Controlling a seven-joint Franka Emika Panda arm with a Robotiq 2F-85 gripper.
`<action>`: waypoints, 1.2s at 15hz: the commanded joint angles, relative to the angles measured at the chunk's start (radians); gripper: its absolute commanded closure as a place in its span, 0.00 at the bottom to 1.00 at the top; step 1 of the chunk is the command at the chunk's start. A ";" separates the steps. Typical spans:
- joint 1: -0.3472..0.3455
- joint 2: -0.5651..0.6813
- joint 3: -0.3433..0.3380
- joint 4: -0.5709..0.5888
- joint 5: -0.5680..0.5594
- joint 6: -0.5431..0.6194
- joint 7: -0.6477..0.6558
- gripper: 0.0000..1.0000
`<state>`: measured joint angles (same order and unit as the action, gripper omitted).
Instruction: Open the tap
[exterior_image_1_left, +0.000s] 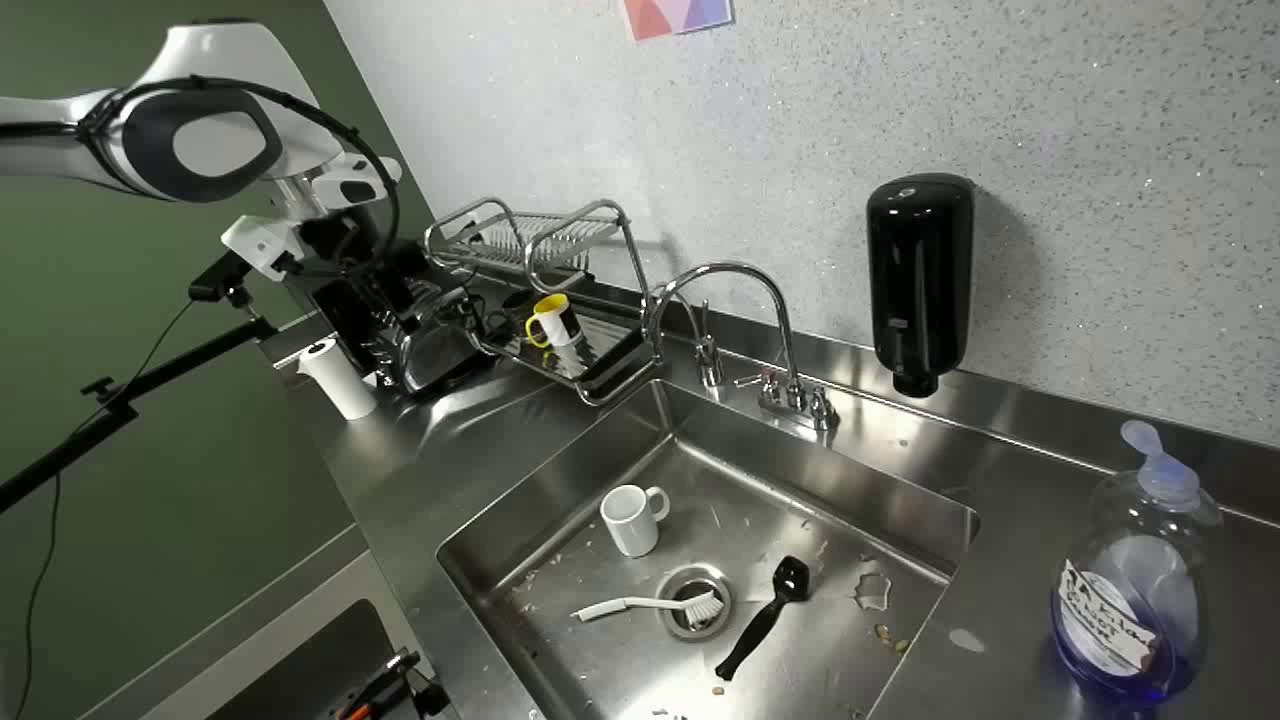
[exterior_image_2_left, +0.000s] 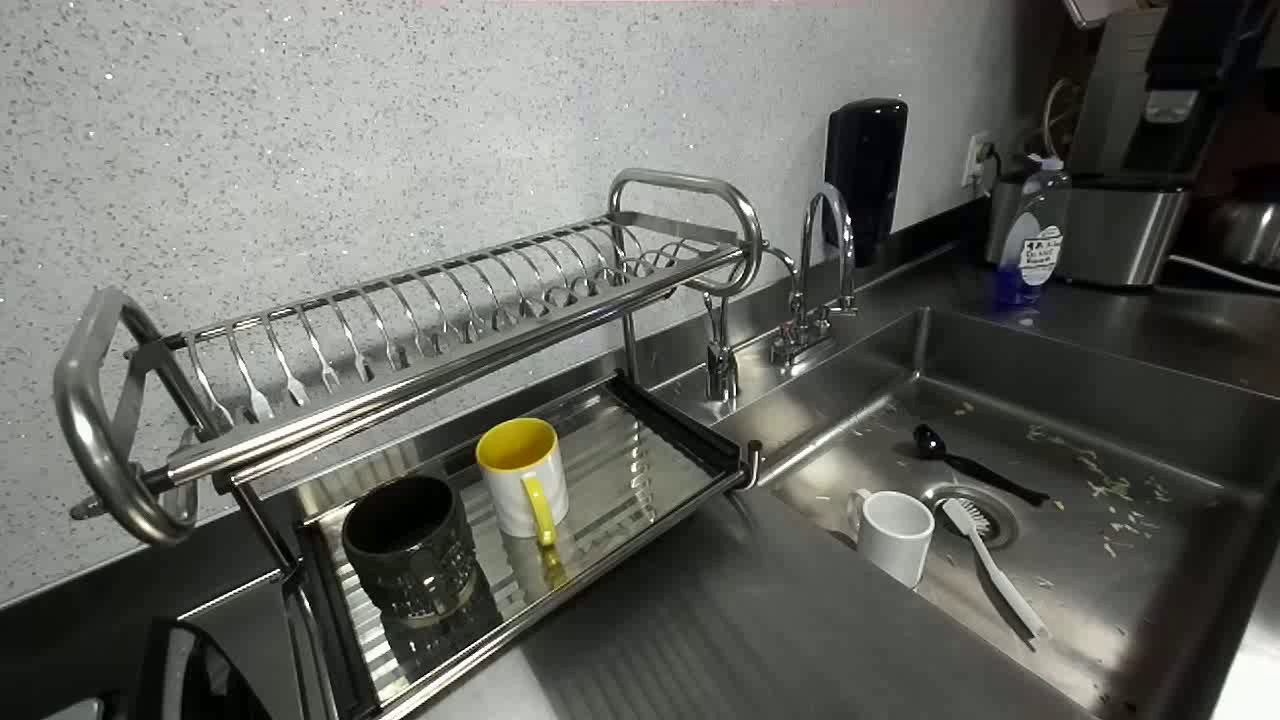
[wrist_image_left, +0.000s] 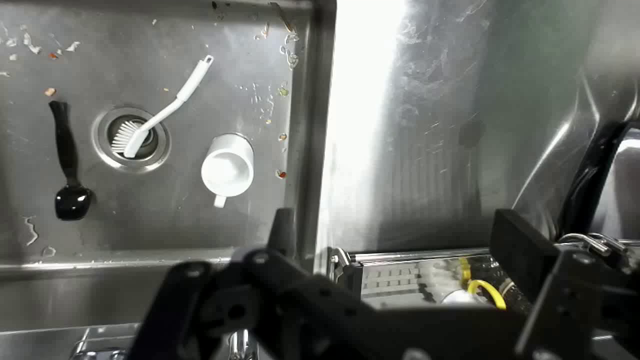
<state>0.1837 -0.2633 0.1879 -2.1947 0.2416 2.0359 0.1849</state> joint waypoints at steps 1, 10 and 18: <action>-0.002 0.000 0.002 0.002 0.000 -0.003 0.000 0.00; -0.080 0.037 -0.037 0.001 -0.137 0.115 0.010 0.00; -0.224 0.201 -0.116 -0.051 -0.513 0.486 0.178 0.00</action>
<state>0.0001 -0.1232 0.0934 -2.2376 -0.1535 2.4269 0.2588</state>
